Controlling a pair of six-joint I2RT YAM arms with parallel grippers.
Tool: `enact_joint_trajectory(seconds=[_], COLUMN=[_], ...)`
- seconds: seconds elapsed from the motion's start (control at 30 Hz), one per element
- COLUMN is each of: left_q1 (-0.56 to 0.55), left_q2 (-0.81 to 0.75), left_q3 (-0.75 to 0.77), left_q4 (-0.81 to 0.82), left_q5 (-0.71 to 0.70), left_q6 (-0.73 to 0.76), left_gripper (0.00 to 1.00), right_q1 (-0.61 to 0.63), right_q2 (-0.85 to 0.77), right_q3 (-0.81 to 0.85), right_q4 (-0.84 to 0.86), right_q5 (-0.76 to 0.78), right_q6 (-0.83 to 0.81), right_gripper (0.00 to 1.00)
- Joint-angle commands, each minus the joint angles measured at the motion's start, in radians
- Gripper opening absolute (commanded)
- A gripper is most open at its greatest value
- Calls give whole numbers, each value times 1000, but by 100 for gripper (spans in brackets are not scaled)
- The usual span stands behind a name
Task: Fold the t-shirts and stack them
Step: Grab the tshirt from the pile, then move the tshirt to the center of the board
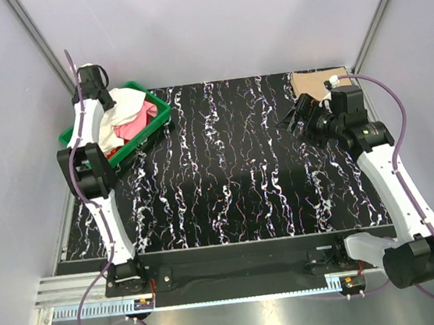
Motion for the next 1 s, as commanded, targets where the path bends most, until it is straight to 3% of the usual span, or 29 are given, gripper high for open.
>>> enact_joint_trajectory(seconds=[0.0, 0.07, 0.27, 0.53, 0.7, 0.77, 0.83, 0.97], left_q1=[-9, -11, -35, -110, -143, -175, -237, -379], left_q2=[-24, -73, -285, -621, -764, -808, -869, -965], left_q3=[109, 124, 159, 97, -198, -313, -484, -825], left_q4=[35, 52, 204, 564, 999, 1078, 1097, 1007], left_q5=[99, 167, 391, 735, 926, 993, 1017, 975], left_q6=[38, 46, -11, -258, -677, -784, -798, -645], left_gripper=[14, 0, 0, 0, 0, 0, 0, 0], right_q1=[-2, -3, -3, -3, -3, -5, -5, -5], right_q2=[20, 21, 17, -65, -65, -57, -54, -86], right_q3=[33, 30, 13, -15, -16, -9, -4, -27], right_q4=[35, 37, 40, 43, 16, -3, -20, -40], right_q5=[-42, -42, -11, 25, 130, 142, 147, 164], right_q6=[-11, -11, -20, -34, -66, -64, -60, -26], right_gripper=[100, 100, 100, 100, 100, 99, 100, 100])
